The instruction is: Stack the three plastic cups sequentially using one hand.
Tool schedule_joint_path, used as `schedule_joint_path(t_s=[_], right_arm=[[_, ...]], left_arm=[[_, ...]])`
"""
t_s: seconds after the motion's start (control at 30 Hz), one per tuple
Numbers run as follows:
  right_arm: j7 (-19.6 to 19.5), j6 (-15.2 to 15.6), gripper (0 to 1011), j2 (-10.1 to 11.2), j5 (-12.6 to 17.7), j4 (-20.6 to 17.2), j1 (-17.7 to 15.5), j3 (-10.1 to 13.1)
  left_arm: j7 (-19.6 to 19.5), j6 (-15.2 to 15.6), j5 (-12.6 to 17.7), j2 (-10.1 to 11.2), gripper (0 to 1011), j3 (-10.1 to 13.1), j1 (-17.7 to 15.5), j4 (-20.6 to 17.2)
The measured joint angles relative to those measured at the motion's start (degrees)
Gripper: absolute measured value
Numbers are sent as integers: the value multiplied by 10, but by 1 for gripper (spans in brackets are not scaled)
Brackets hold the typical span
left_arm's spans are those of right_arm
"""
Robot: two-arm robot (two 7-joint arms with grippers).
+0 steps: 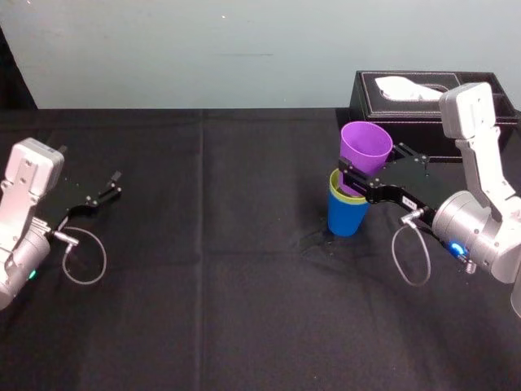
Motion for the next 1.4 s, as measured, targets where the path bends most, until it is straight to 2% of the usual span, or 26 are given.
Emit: schedule_joint_path(t_s=[0.5, 0.67, 0.77, 0.9, 1.23, 1.4], right_arm=[[-4, -8, 724, -6, -4, 7, -1, -2], [-4, -7, 794, -6, -4, 6, -1, -2], [-4, -6, 915, -6, -4, 6, -1, -2], [-4, -6, 999, -5, -4, 5, -1, -1], [-3, -6, 1003, -5, -4, 4, -1, -1], [-5, -15, 1003, -3, -3, -3, -12, 10]], left_arm=[[0, 0, 0, 0, 1011, 0, 0, 0], [0, 0, 0, 0, 1011, 0, 0, 0], [0, 0, 0, 0, 1011, 0, 0, 0], [0, 0, 0, 0, 1011, 0, 0, 0], [0, 0, 0, 0, 1011, 0, 0, 0], [0, 0, 0, 0, 1011, 0, 0, 0]])
